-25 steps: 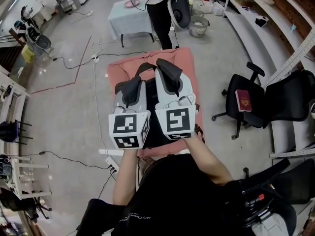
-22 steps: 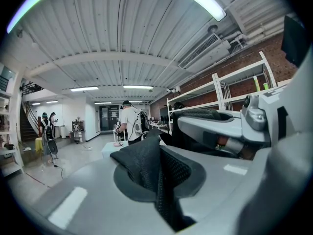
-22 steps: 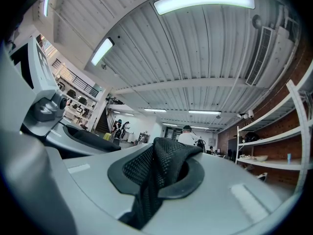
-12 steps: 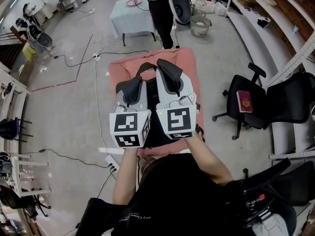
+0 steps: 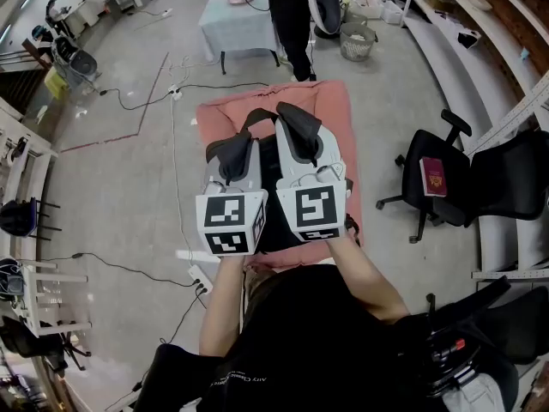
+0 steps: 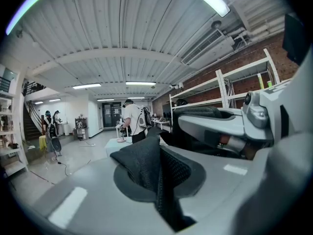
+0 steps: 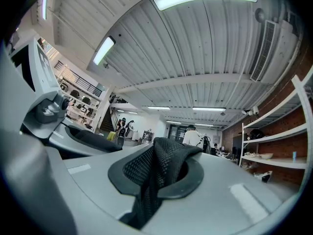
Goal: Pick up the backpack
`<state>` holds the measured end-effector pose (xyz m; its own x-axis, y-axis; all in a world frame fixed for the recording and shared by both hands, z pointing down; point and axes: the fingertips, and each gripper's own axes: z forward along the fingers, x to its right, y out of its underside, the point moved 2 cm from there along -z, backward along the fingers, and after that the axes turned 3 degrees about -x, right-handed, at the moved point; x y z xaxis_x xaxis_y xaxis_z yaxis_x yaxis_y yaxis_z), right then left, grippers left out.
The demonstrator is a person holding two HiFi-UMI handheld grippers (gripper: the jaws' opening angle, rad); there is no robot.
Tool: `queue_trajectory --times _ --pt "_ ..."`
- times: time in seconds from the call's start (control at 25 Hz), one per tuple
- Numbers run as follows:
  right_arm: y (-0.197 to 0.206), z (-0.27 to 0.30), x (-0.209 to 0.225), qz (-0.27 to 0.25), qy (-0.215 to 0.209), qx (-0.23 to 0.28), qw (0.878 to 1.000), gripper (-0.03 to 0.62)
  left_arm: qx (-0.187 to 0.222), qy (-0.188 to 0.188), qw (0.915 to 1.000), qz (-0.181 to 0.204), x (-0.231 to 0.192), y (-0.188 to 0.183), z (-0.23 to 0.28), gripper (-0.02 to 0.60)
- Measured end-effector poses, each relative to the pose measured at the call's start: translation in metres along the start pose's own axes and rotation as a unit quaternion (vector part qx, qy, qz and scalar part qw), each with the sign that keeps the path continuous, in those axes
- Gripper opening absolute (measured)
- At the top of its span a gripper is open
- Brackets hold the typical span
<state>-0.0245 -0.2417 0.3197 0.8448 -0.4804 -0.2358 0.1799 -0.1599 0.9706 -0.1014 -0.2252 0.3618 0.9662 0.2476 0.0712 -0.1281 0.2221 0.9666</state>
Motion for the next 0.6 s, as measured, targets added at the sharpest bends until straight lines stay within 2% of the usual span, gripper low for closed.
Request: queue_trajectory --times 0.6 --pt "0.013 0.025 -0.024 0.003 -0.02 -0.017 1.0 0.055 -0.016 -0.012 0.9997 -0.014 -0.032 0.016 0.008 0.023"
